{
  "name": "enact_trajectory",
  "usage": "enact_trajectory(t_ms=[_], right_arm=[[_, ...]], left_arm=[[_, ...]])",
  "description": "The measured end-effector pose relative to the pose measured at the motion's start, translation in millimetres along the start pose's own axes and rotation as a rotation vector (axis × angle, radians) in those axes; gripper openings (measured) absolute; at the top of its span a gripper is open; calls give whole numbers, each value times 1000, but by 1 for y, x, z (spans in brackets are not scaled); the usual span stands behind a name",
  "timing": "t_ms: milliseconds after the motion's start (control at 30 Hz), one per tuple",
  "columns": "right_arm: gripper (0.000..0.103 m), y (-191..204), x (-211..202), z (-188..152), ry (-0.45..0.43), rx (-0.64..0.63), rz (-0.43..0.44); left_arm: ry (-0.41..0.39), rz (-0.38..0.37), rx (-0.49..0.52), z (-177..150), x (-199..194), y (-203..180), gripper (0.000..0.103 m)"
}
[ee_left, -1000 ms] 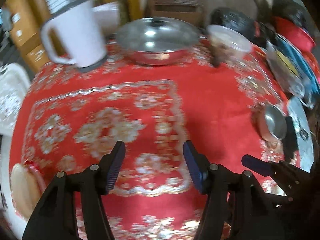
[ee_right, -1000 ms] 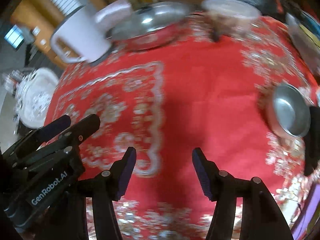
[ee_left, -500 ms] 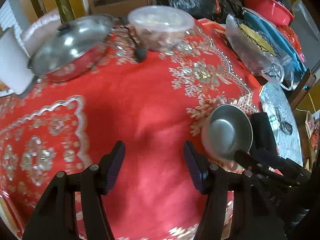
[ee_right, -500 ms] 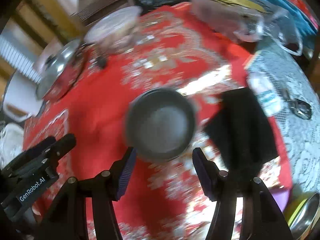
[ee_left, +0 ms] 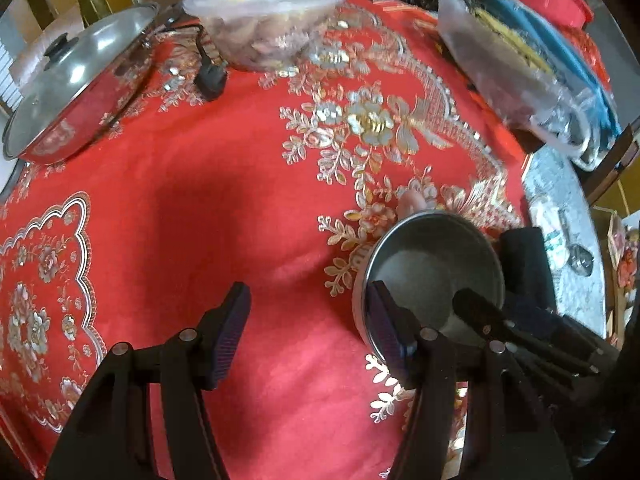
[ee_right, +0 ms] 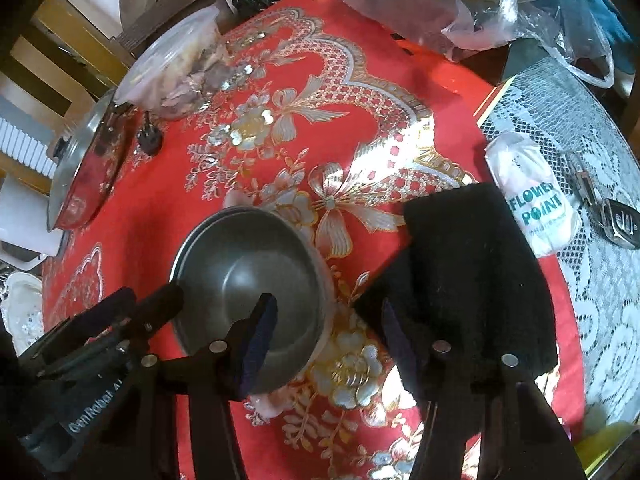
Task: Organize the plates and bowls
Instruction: 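Close both grippers on the rim of the grey metal bowl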
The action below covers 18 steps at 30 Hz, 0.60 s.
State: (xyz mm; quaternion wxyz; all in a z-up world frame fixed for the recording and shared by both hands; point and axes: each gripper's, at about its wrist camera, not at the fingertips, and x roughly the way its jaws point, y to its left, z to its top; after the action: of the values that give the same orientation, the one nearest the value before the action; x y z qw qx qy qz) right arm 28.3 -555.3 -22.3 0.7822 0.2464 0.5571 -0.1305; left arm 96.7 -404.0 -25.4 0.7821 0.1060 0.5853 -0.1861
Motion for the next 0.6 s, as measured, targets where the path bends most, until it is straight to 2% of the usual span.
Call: enact_trajectory(t_ms=[67, 133, 167, 200, 233, 267, 367, 600], right_arm=[[48, -3, 5, 2, 9, 3, 14], [39, -3, 12, 5, 20, -5, 7], [37, -2, 15, 5, 20, -9, 4], [31, -2, 16, 6, 14, -16, 4], [18, -1, 17, 6, 20, -21, 13], [15, 1, 19, 6, 33, -25, 32], [15, 1, 20, 1, 36, -24, 61], [15, 21, 14, -17, 38, -76, 74]], left_arm=[[33, 0, 21, -3, 10, -5, 59], [47, 1, 33, -6, 18, -9, 59], [51, 5, 36, -7, 21, -11, 57], [55, 4, 43, -8, 24, -14, 54], [57, 1, 50, -9, 26, -17, 45], [58, -7, 58, -10, 27, -21, 34], [57, -38, 68, -14, 27, -25, 11], [34, -35, 78, -34, 16, -8, 10]])
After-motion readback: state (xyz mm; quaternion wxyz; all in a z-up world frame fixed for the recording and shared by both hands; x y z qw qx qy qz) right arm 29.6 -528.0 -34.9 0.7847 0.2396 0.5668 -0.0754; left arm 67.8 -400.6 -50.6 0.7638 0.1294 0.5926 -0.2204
